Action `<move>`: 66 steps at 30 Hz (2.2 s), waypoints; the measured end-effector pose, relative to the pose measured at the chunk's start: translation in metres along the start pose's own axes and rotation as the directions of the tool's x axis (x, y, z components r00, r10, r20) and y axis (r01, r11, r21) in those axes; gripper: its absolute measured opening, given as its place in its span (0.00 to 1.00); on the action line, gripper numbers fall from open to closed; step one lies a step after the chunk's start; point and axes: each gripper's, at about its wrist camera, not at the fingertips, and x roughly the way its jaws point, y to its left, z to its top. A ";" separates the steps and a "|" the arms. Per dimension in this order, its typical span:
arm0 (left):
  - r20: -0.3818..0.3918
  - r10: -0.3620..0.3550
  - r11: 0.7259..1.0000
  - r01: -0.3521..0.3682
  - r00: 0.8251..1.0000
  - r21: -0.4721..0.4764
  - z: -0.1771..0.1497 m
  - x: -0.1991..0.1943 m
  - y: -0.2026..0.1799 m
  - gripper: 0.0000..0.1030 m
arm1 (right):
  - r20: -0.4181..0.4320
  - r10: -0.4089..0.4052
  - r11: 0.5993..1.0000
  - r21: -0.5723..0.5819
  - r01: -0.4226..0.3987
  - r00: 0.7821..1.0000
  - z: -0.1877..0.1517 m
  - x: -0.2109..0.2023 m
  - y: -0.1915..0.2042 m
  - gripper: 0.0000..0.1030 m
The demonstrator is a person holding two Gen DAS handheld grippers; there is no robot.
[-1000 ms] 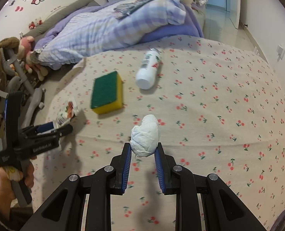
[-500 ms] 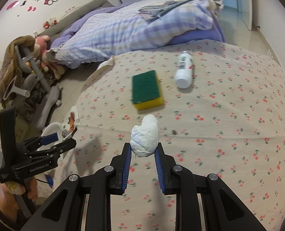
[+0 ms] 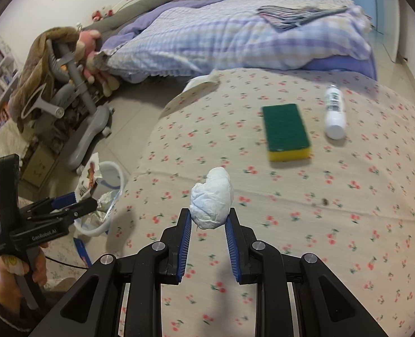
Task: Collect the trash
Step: 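Carry both items over the bin and open the left tool to drop the wrapper, then lower the tissue ball into the bin and open the right tool, then move both tools back toward the sponge and small white bottle on the table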
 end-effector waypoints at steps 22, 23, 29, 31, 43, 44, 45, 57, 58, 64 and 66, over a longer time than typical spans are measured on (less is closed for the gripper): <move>-0.087 0.158 0.967 -0.172 0.984 -0.188 -0.013 -0.002 0.095 0.87 | -0.086 0.074 0.990 -0.111 -0.084 0.994 0.012 0.067 0.095 0.25; -0.086 0.164 0.966 -0.177 0.983 -0.188 -0.014 -0.003 0.096 0.92 | -0.091 0.079 0.989 -0.118 -0.089 0.993 0.012 0.071 0.100 0.25; -0.060 0.188 0.961 -0.197 0.980 -0.196 -0.018 -0.014 0.112 0.97 | -0.114 0.104 0.984 -0.130 -0.119 0.988 0.015 0.089 0.126 0.25; -0.060 0.192 0.958 -0.201 0.979 -0.204 -0.018 -0.015 0.119 0.97 | -0.122 0.118 0.983 -0.126 -0.134 0.985 0.016 0.096 0.134 0.25; -0.077 0.238 0.939 -0.250 0.968 -0.237 -0.030 -0.022 0.154 0.97 | -0.178 0.160 0.973 -0.138 -0.186 0.971 0.017 0.140 0.185 0.27; -0.078 0.241 0.937 -0.252 0.967 -0.240 -0.030 -0.023 0.156 0.97 | -0.181 0.161 0.972 -0.140 -0.187 0.970 0.017 0.143 0.188 0.27; -0.078 0.244 0.935 -0.256 0.967 -0.244 -0.030 -0.025 0.158 0.97 | -0.185 0.159 0.972 -0.143 -0.187 0.970 0.017 0.147 0.192 0.27; -0.082 0.251 0.929 -0.263 0.965 -0.260 -0.033 -0.028 0.166 0.97 | -0.140 0.202 0.960 -0.168 -0.224 0.969 0.019 0.145 0.207 0.84; -0.080 0.250 0.930 -0.262 0.965 -0.257 -0.033 -0.028 0.164 0.97 | -0.142 0.201 0.958 -0.178 -0.224 0.969 0.018 0.142 0.208 0.84; -0.079 0.242 0.937 -0.254 0.967 -0.239 -0.032 -0.029 0.158 0.97 | -0.135 0.191 0.955 -0.202 -0.215 0.972 0.015 0.127 0.201 0.85; -0.077 0.232 0.940 -0.244 0.970 -0.239 -0.031 -0.029 0.155 0.97 | -0.123 0.179 0.960 -0.195 -0.201 0.976 0.015 0.119 0.190 0.85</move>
